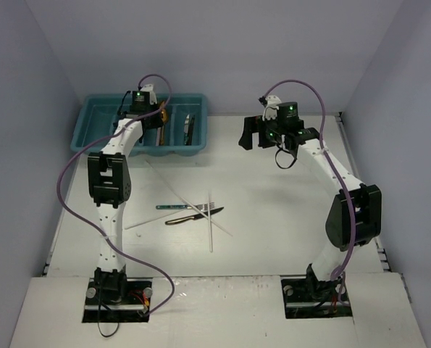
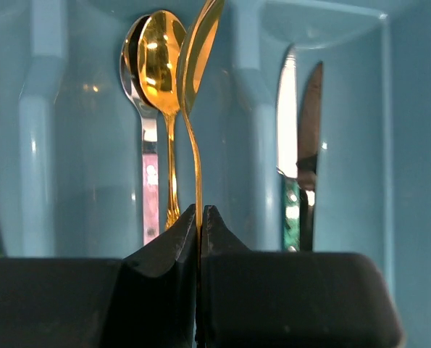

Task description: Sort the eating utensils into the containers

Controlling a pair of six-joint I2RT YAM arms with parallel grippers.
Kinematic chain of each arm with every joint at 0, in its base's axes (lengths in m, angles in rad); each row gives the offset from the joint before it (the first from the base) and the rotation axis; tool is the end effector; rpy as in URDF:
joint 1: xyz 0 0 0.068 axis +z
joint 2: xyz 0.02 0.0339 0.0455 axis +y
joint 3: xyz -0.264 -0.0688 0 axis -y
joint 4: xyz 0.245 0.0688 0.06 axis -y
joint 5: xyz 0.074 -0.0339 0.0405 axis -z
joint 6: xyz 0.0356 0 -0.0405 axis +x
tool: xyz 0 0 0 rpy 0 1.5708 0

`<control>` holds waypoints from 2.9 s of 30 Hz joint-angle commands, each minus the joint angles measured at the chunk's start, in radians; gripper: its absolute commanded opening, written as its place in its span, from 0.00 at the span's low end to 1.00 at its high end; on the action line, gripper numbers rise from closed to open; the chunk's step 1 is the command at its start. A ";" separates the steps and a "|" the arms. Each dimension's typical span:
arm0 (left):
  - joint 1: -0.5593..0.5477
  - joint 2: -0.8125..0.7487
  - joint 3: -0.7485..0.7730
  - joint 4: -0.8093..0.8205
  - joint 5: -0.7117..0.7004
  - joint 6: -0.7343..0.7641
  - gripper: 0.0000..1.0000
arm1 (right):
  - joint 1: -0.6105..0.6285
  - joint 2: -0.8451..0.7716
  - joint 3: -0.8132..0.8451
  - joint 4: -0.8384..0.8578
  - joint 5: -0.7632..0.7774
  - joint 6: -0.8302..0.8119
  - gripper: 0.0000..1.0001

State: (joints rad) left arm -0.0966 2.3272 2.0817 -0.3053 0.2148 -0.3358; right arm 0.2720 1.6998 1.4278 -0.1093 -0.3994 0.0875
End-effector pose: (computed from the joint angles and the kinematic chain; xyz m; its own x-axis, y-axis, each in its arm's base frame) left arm 0.5428 -0.0602 0.2472 -0.5825 -0.2670 -0.7678 0.0880 0.9182 -0.3861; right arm 0.3866 0.1222 0.3275 -0.4091 -0.0305 -0.9120 -0.5616 0.7962 0.2253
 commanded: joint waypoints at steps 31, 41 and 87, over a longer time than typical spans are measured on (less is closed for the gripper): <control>0.149 -0.743 -0.326 -0.179 0.371 0.298 0.88 | 0.217 0.081 0.076 -0.199 0.273 -0.204 0.99; -0.005 -1.149 -0.979 -0.456 0.365 0.906 0.73 | 0.198 0.097 0.069 -0.199 0.233 -0.168 0.97; -0.164 -0.578 -0.906 -0.492 0.414 1.515 0.32 | 0.115 0.062 -0.012 -0.202 0.126 -0.139 0.96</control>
State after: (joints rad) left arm -0.2600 1.7567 1.1763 -0.7803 0.6022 1.1406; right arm 0.3893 1.8133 1.4136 -0.3260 -0.2527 -0.0607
